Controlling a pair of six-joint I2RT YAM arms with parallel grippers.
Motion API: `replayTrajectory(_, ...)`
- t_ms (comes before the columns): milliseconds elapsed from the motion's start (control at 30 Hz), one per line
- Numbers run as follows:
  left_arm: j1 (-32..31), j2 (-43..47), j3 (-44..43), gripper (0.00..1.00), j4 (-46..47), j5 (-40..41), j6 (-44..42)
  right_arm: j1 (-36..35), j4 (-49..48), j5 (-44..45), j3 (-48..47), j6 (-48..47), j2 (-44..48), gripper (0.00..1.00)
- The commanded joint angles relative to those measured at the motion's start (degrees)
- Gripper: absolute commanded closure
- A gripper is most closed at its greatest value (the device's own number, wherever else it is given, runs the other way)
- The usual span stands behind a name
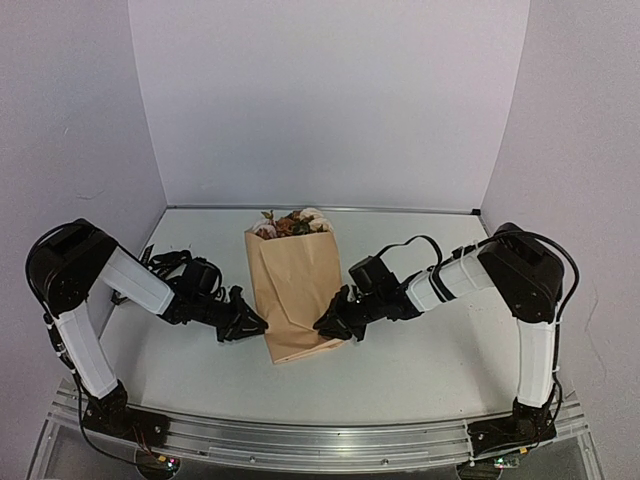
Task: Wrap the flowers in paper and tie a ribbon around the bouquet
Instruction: Press the fold line on the folded wrapping paper.
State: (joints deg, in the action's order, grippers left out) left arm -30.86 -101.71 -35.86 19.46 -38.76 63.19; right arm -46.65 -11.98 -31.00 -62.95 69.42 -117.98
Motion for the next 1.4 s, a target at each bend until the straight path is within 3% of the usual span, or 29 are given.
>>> replayTrajectory(0,1.2,-1.3,-0.7,0.83,6.7,0.0,2.2,-0.2,4.5,2.3,-0.4,-1.4,-2.8,0.80)
replayTrajectory(267,1.1,5.0,-3.7,0.80,2.2,-0.9,-2.8,-0.2,5.4,2.1,-1.0,-1.9,-3.4,0.80)
replayTrajectory(833,2.5,-6.8,-7.8,0.86,3.5,1.7,1.1,-0.2,5.9,2.1,-1.3,-2.1,-3.7,0.81)
replayTrajectory(1367,6.3,-10.9,-13.0,0.81,6.3,4.8,5.9,-0.3,9.3,2.6,-1.5,-3.5,-4.1,0.82)
